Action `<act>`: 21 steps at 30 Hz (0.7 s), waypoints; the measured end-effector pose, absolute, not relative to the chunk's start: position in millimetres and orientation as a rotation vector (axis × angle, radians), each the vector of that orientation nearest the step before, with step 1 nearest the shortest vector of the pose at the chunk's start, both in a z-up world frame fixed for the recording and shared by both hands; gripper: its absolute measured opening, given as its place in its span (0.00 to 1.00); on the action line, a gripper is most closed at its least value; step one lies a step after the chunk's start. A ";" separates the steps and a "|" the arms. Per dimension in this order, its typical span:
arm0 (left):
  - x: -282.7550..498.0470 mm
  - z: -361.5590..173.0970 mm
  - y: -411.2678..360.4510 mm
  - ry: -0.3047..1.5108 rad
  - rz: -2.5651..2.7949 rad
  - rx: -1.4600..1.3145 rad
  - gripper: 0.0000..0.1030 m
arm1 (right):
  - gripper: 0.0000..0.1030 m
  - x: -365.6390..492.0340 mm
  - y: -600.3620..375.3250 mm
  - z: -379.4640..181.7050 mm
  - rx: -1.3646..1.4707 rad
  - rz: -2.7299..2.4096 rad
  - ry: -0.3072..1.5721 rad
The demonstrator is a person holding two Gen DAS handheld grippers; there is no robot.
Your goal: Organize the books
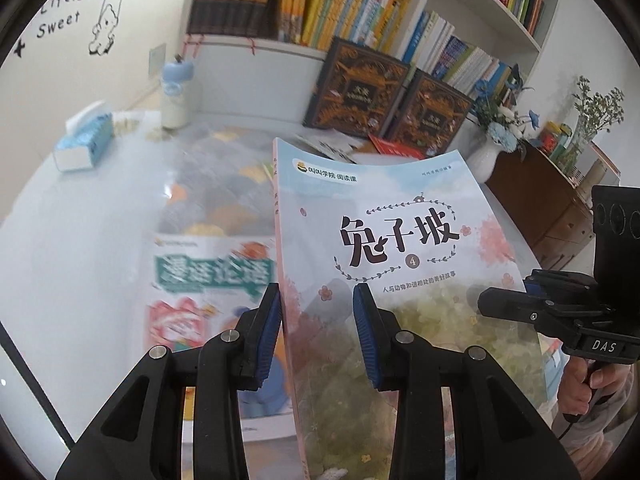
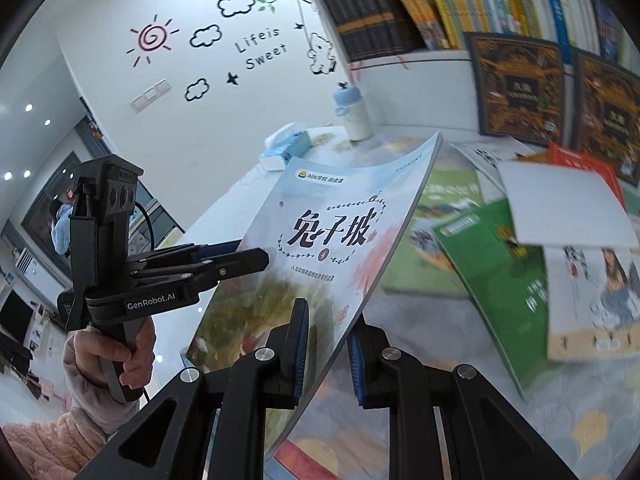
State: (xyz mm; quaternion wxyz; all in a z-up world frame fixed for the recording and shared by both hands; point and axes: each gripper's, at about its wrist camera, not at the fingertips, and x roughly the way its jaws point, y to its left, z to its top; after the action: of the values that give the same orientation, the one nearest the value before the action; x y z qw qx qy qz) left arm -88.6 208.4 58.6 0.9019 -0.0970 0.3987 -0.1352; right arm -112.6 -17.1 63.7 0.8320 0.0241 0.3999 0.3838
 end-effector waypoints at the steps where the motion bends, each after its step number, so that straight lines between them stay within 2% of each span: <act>1: -87.7 60.3 212.5 0.815 -0.281 -0.196 0.31 | 0.18 -110.7 -9.8 64.9 0.047 0.822 0.847; 8: -82.6 56.1 260.3 0.786 -0.233 -0.209 0.31 | 0.18 -92.0 35.6 52.9 0.045 0.880 0.886; 21: -56.8 -13.8 313.7 0.874 -0.185 -0.279 0.32 | 0.18 -52.9 97.7 -16.8 0.043 0.888 1.041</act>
State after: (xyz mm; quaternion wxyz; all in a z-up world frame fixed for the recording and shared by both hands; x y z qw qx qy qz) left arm -56.8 313.7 -13.8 0.8924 -0.1345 0.4213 -0.0891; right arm -52.9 97.7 -16.8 0.7749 0.0196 0.4807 0.4100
